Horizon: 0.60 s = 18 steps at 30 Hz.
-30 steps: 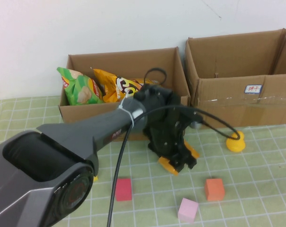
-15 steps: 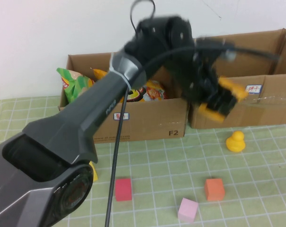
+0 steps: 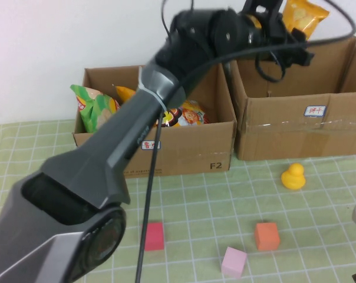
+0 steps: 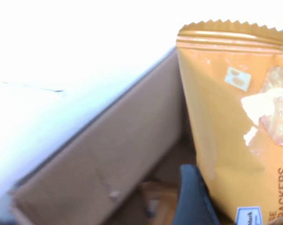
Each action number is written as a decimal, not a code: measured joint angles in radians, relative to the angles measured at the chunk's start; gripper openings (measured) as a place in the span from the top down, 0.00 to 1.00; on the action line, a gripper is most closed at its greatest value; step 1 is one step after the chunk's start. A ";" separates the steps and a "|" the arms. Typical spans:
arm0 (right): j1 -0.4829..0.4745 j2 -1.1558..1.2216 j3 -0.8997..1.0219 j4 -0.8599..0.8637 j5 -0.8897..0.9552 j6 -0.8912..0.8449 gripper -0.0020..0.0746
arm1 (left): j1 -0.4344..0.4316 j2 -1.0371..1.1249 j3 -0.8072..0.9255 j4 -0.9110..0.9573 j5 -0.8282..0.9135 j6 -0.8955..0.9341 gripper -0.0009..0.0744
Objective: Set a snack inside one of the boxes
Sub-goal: Place the biscuit in the biscuit box
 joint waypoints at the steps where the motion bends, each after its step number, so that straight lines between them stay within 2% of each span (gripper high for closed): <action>1: 0.000 0.006 0.000 0.000 -0.002 0.000 0.65 | 0.000 0.015 0.000 0.022 -0.023 0.000 0.47; 3: 0.000 0.015 0.000 0.000 -0.004 0.000 0.65 | 0.000 0.041 0.000 0.071 -0.039 -0.002 0.42; 7: 0.000 0.027 0.000 0.000 -0.006 0.000 0.65 | 0.005 0.062 0.000 0.154 -0.002 -0.039 0.17; 10: 0.000 0.027 -0.001 0.000 -0.007 0.000 0.65 | 0.013 0.058 0.000 0.177 0.045 -0.049 0.14; 13: 0.000 0.027 -0.001 0.002 -0.014 0.000 0.65 | 0.022 0.037 -0.002 0.187 0.128 -0.052 0.24; 16: 0.000 0.027 -0.001 0.004 -0.019 0.000 0.69 | 0.023 -0.008 -0.002 0.237 0.257 -0.040 0.47; 18: 0.002 0.027 -0.003 0.015 -0.021 0.000 0.76 | 0.023 -0.050 -0.002 0.285 0.344 -0.009 0.64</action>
